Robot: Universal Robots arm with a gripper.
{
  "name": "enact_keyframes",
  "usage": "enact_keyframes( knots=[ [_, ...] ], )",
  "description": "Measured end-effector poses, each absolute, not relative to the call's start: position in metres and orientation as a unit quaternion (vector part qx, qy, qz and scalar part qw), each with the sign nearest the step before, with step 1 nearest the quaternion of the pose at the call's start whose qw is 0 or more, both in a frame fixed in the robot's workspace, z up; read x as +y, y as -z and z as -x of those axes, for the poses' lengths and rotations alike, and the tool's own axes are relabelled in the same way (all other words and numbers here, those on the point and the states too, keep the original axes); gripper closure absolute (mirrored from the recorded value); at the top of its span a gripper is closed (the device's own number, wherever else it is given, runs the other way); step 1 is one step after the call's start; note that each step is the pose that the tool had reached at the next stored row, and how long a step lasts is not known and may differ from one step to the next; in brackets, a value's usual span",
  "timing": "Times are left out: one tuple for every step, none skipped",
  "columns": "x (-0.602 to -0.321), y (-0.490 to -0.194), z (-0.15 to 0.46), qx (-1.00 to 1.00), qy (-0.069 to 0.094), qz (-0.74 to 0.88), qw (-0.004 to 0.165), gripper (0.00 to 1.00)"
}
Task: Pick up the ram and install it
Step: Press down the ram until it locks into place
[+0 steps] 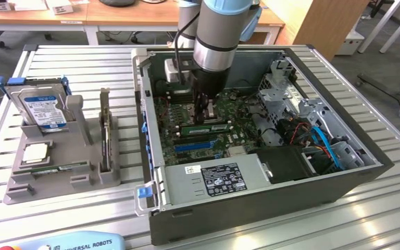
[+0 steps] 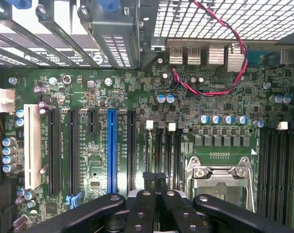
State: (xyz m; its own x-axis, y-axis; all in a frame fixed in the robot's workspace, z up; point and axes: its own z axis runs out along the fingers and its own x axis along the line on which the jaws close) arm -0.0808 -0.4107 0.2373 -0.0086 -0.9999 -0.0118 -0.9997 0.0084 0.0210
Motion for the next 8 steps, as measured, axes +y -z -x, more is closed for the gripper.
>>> enact_keyframes(
  knots=[
    [-0.4107,-0.2365,0.0807,-0.71,0.012,-0.704,0.003,0.9],
    [-0.4107,-0.2357,0.0807,-0.71,0.012,-0.704,0.003,0.9],
    [-0.4107,-0.2349,0.0807,-0.71,0.012,-0.704,0.003,0.9],
    [-0.4106,-0.2341,0.0807,-0.71,0.012,-0.704,0.003,0.9],
    [-0.4107,-0.2338,0.0808,-0.71,0.012,-0.704,0.003,0.9],
    [-0.4107,-0.2338,0.0808,-0.71,0.012,-0.704,0.003,0.9],
    [-0.4107,-0.2338,0.0808,-0.71,0.012,-0.704,0.003,0.9],
    [-0.4107,-0.2338,0.0808,-0.71,0.012,-0.704,0.003,0.9]
  ],
)
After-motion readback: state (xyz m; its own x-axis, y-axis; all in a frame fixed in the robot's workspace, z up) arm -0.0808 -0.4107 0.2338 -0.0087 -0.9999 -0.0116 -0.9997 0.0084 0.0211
